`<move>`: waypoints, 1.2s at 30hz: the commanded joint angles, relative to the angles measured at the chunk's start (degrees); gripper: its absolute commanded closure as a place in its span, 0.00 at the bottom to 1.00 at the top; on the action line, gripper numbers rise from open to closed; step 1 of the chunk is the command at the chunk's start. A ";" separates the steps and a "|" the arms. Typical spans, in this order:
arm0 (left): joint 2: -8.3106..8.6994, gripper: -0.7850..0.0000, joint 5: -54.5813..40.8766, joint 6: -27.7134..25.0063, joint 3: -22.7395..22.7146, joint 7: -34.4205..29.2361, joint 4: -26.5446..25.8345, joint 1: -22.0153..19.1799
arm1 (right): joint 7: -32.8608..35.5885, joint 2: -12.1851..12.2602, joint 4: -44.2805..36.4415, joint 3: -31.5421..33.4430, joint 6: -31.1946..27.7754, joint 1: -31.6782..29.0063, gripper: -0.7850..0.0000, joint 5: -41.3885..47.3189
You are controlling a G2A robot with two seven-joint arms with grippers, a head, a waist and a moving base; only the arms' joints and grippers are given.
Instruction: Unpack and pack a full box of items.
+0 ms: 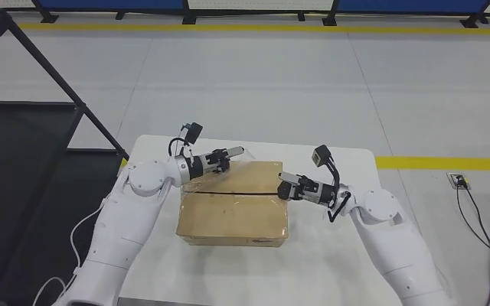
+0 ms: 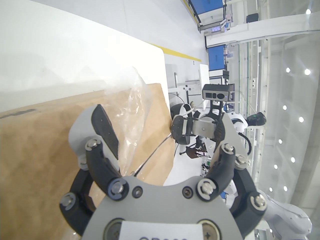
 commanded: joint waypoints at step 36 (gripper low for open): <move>2.06 0.00 -6.67 1.08 -0.67 -5.71 -14.71 7.44 | 1.31 0.11 4.41 -1.25 -1.69 2.25 0.00 3.73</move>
